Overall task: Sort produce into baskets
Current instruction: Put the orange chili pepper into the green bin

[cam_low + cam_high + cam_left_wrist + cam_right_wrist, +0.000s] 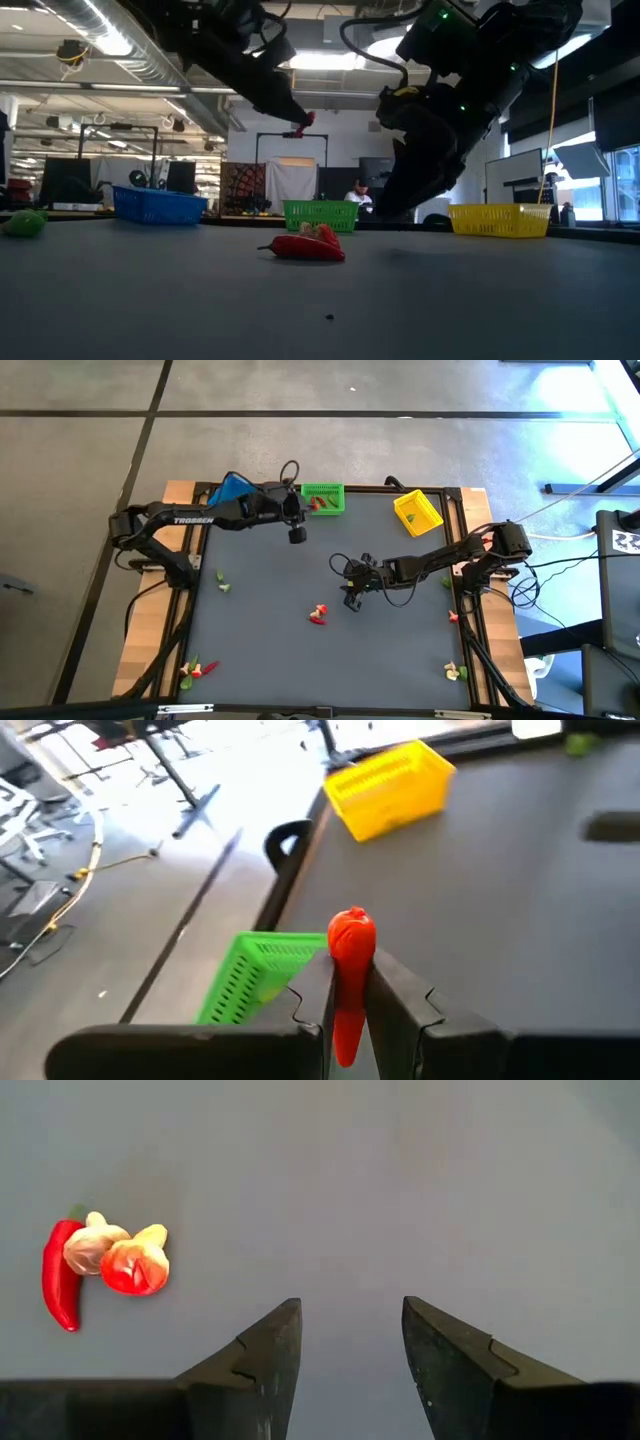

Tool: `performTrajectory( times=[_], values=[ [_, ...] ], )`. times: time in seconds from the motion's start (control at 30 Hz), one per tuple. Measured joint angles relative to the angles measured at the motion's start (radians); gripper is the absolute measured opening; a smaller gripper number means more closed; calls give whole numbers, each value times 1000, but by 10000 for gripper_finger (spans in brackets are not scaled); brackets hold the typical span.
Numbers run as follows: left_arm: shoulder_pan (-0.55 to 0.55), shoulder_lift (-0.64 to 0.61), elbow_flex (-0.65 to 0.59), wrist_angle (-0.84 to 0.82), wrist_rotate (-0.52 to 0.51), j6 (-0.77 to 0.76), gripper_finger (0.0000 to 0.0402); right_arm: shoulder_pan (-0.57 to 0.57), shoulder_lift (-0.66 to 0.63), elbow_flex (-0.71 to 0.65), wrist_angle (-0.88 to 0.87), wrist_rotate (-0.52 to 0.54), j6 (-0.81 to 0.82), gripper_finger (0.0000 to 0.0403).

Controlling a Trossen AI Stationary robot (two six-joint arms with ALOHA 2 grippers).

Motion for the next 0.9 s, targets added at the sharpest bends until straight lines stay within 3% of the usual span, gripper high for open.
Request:
performTrajectory(
  times=[0.33,0.67,0.9],
  values=[
    [74,173,0,254,1,-13,43,0,0,0,22,34,0,175],
    [130,339,0,270,1,-114,43,0,0,0,48,34,0,175],
    [139,337,-1,298,1,-91,43,0,0,0,48,34,0,175]
  ],
)
